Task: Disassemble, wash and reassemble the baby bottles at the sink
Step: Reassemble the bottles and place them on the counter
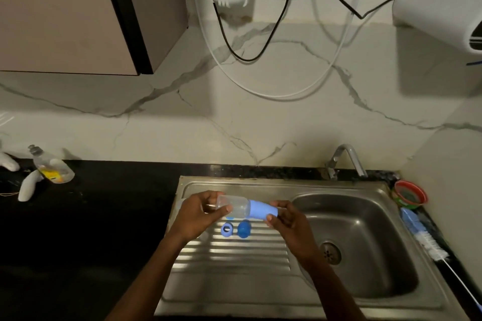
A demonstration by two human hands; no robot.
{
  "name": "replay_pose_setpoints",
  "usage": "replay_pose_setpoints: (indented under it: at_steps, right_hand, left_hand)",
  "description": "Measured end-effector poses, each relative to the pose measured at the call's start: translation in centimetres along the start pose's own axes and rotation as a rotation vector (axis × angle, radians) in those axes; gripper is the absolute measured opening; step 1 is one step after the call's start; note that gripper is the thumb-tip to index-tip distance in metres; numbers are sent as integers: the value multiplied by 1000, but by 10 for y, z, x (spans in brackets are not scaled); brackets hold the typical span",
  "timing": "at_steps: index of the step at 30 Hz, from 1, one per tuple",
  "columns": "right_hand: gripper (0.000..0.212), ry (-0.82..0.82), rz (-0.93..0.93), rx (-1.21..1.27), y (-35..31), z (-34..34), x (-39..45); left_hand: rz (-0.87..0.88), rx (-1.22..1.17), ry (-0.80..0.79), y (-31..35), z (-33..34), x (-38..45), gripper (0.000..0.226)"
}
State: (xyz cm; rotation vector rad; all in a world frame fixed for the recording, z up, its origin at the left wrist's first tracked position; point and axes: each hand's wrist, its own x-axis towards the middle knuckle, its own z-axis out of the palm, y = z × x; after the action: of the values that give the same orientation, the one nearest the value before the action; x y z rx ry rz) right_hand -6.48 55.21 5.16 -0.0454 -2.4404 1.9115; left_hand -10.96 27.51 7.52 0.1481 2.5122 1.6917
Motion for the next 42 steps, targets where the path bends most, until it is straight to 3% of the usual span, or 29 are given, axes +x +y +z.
replay_pose_setpoints:
  at_steps: [7, 10, 13, 18, 25, 30, 34, 38, 42]
  right_hand:
    - [32, -73, -166, -154, -4, -21, 6]
    - [33, -86, -170, -131, -6, -26, 5]
    - [34, -147, -143, -72, -5, -32, 7]
    - [33, -106, -132, -34, -9, -19, 1]
    - [37, -104, -159, -6, -21, -13, 7]
    - [45, -254, -265, -140, -55, 29, 28]
    - [49, -279, -354, -206, -74, 85, 34]
    - [60, -314, -308, -231, -70, 126, 38]
    - [46, -384, -290, -336, -46, 165, 51]
  left_hand:
    - [-17, -25, -108, 3, 2, 1, 43]
    - [-13, -40, -122, 4, 2, 0, 55]
    - [-16, -64, -170, 3, -2, -3, 52]
    - [11, -222, -72, 9, -1, -9, 45]
    - [74, -14, -206, 5, -7, -16, 49]
    - [74, 172, -336, -9, -2, -15, 68]
    - [72, 81, -82, -20, -1, -15, 66]
    - [81, 85, 101, -47, -48, -30, 48]
    - [-15, 81, 319, -74, -94, -57, 38]
